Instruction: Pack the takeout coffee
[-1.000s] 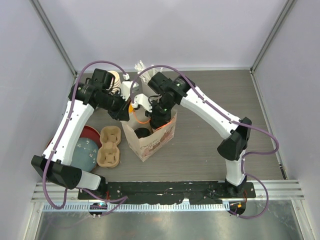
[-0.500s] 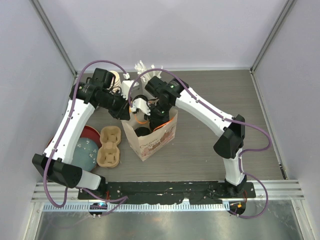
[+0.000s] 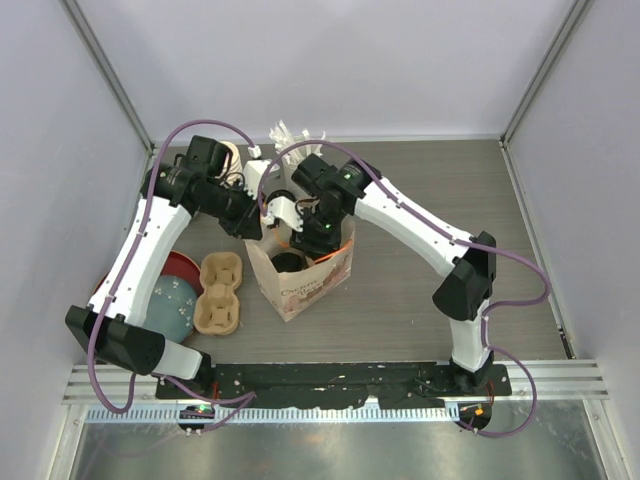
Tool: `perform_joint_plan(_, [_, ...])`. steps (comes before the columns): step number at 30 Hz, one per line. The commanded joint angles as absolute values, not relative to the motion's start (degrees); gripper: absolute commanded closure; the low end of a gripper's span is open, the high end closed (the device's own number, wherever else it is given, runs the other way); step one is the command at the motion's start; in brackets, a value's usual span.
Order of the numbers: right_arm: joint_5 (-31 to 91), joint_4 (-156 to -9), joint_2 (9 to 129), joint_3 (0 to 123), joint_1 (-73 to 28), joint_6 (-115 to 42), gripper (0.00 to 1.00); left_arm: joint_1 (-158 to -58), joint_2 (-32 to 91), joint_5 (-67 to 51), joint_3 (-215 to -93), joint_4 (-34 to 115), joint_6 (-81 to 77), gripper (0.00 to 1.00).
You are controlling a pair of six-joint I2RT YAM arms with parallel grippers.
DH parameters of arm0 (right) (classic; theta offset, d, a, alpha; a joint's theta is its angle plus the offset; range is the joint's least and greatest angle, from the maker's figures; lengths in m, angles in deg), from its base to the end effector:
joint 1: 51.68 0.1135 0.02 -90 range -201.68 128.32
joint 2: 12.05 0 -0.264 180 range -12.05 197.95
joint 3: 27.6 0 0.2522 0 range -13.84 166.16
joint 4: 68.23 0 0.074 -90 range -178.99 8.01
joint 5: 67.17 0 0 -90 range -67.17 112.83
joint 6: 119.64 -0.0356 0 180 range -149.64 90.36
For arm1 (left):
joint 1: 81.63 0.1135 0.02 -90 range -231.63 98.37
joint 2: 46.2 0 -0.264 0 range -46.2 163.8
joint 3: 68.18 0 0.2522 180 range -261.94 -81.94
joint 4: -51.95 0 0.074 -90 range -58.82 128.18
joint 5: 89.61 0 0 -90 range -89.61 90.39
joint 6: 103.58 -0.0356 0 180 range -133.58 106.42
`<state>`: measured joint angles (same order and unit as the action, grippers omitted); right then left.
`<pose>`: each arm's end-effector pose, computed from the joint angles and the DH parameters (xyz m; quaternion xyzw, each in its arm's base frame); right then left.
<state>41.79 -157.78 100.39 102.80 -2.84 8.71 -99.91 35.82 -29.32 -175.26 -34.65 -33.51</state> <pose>0.2511 0.3048 0.3331 -0.6905 0.6870 0.1763 0.1423 0.2431 -0.0989 0.3895 0.3662 0.8647 -0.2451 0.2412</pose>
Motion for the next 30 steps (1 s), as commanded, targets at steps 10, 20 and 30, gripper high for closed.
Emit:
perform_joint_plan(10, [43.13, -148.88, 88.42, 104.81, -2.73, 8.06, 0.43, -100.17, 35.89, -29.66, -175.90, -34.33, -34.50, 1.00])
perform_joint_plan(20, [46.12, -144.05, 83.58, 104.29, -2.73, 8.42, 0.42, -100.17, 35.98, -29.66, -175.72, -34.15, -34.33, 1.00])
perform_joint_plan(30, [46.56, -132.54, 76.38, 101.91, -3.08, 0.96, 0.40, -100.17, 36.16, -29.84, -175.37, -33.45, -34.15, 1.00])
